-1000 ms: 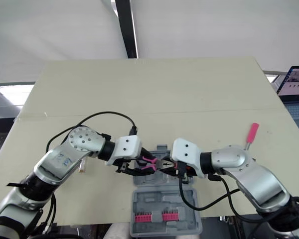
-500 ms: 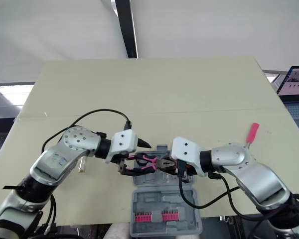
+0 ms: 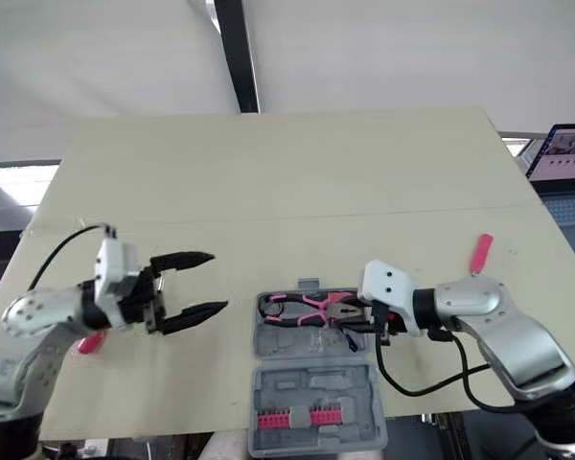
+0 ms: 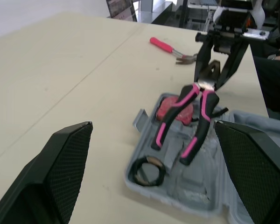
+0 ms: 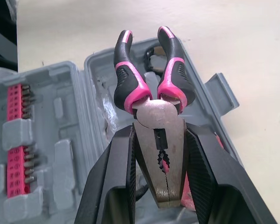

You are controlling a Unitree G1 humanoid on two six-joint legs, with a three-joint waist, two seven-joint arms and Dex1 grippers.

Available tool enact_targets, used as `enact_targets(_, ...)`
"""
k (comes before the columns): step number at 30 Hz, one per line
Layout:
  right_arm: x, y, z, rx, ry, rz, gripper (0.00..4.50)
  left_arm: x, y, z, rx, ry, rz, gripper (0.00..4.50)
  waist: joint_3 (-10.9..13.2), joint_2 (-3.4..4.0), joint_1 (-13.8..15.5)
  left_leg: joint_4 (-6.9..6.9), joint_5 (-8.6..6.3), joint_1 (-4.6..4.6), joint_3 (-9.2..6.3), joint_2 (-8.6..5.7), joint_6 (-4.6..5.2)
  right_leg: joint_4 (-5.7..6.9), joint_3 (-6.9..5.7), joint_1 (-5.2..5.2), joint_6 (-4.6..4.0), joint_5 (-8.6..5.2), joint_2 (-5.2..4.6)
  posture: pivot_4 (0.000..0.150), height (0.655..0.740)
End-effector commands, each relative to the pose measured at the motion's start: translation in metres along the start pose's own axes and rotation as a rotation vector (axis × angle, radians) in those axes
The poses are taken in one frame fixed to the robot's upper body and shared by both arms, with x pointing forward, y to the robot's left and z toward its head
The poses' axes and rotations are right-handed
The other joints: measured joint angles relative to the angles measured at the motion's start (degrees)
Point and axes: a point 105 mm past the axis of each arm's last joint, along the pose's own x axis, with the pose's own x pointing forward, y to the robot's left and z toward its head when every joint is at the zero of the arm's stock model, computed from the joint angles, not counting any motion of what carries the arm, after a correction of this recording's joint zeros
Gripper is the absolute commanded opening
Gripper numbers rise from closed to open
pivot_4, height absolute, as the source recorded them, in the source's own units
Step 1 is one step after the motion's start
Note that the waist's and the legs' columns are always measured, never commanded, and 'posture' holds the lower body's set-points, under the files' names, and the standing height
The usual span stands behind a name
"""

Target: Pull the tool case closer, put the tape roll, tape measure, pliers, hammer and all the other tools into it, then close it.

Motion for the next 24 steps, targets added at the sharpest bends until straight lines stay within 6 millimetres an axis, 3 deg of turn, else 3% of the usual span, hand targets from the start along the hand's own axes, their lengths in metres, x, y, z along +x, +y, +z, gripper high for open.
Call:
enact_targets(1, -0.004, 0.003, 0.006, -0.049, -0.023, 0.032, 0.96, -0.018, -0.019, 0.001, 0.036, -0.008, -0.005, 4.44, 0.0, 0.00, 0.0, 0.01, 0.00, 0.00, 0.01, 0.00, 0.00, 0.00, 0.01, 0.00, 0.00, 0.00, 0.00, 0.150, 0.7400)
enact_targets(13, 0.004, 0.001, -0.001, -0.100, -0.020, 0.131, 0.96, -0.043, -0.062, -0.014, 0.060, 0.068, -0.153, 4.44, 0.0, 0.00, 0.5, 0.01, 0.00, 0.01, 0.08, 0.02, 0.00, -0.07, 0.03, 0.02, -0.01, 0.00, 0.01, 0.150, 0.7400)
enact_targets(24, 0.021, 0.009, -0.004, -0.118, -0.023, 0.163, 0.96, -0.037, -0.063, -0.020, 0.049, 0.042, -0.141, 4.44, 0.0, 0.00, 0.5, 0.00, 0.00, 0.02, 0.08, 0.03, 0.00, -0.06, 0.03, 0.02, -0.01, 0.00, 0.01, 0.150, 0.7400)
